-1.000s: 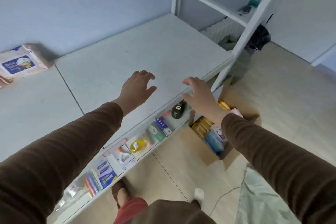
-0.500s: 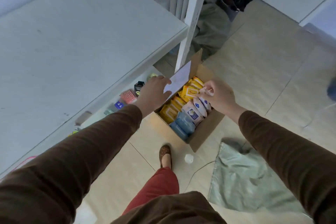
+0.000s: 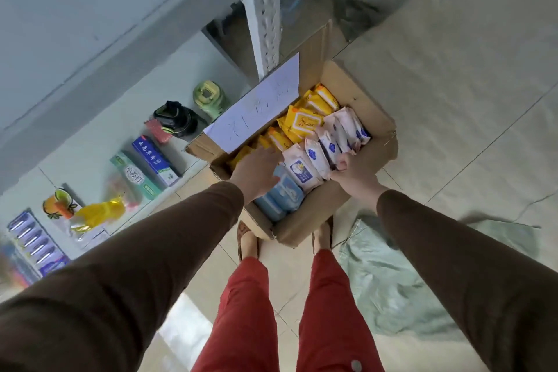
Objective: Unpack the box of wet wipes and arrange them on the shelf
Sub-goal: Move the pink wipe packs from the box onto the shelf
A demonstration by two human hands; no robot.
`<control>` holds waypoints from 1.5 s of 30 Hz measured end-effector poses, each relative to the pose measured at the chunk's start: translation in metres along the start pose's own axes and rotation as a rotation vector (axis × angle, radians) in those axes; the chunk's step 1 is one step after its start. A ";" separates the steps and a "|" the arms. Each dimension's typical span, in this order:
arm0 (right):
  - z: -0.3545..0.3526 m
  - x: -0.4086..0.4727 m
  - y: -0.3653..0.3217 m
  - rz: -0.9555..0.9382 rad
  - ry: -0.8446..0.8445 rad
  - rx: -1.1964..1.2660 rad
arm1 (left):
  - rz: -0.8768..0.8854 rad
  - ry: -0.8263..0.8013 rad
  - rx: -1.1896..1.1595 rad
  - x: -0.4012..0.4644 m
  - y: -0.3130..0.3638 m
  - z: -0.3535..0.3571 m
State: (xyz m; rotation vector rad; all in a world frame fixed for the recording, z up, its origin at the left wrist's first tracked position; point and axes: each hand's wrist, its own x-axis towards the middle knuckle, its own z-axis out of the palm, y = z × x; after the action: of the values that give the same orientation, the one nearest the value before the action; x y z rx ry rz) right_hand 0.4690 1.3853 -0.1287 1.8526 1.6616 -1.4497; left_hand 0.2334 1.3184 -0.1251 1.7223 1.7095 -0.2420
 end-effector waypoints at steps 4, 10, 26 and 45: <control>0.007 0.070 0.031 0.026 -0.007 -0.095 | -0.032 -0.084 0.130 0.055 0.004 0.044; 0.014 0.166 0.064 0.002 -0.041 -0.236 | 0.047 -0.111 0.236 0.139 0.013 0.102; 0.090 0.257 0.090 0.237 -0.118 0.207 | 0.252 0.037 0.577 0.203 -0.012 0.169; 0.085 0.207 0.063 0.126 -0.125 0.385 | 0.224 -0.034 0.517 0.115 -0.021 0.141</control>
State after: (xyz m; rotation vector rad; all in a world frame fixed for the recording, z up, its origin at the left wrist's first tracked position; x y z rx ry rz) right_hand 0.4505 1.4266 -0.3566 1.9627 1.2497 -1.8892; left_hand 0.2739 1.3277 -0.3038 2.2448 1.4934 -0.6508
